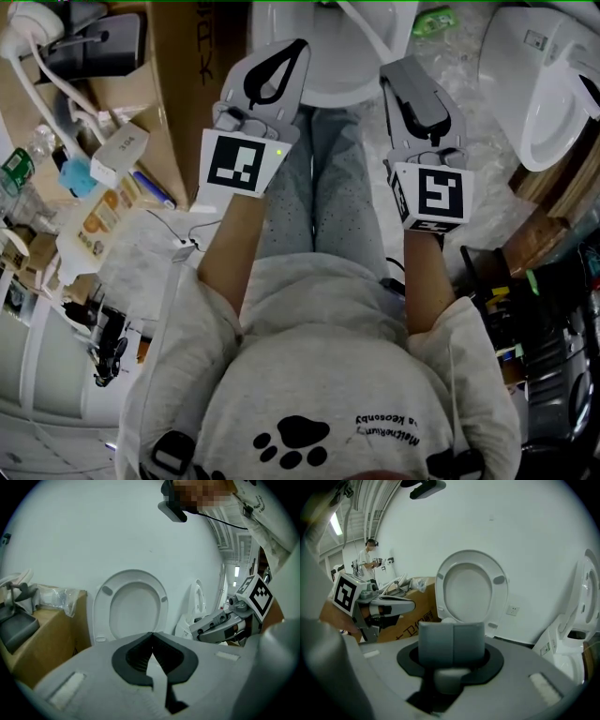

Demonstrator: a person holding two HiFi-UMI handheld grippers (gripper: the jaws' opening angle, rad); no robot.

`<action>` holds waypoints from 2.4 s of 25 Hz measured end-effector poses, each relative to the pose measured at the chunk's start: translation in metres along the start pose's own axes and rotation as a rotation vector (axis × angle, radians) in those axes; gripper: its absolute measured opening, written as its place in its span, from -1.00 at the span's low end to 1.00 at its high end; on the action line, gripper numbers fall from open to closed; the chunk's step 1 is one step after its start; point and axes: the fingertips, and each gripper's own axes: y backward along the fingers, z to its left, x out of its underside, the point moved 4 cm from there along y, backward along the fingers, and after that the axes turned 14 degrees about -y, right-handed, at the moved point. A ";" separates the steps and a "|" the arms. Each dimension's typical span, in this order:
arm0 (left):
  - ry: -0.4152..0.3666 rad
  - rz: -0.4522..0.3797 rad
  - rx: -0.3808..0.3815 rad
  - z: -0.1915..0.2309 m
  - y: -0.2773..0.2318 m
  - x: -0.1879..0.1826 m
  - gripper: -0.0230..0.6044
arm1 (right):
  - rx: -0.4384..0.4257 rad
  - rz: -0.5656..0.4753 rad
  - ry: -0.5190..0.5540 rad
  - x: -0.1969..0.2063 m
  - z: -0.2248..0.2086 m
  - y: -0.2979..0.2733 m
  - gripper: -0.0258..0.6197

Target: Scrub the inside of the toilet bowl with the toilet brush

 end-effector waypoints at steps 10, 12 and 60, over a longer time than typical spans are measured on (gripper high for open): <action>0.015 0.049 0.040 -0.011 -0.011 0.038 -0.93 | 0.028 0.074 -0.001 0.035 -0.010 -0.018 -0.44; 0.022 0.068 0.051 -0.014 -0.013 0.048 -0.93 | 0.028 0.089 -0.021 0.042 -0.012 -0.021 -0.44; 0.099 0.271 0.185 -0.040 -0.006 0.151 -0.93 | 0.089 0.397 0.075 0.164 -0.016 -0.064 -0.44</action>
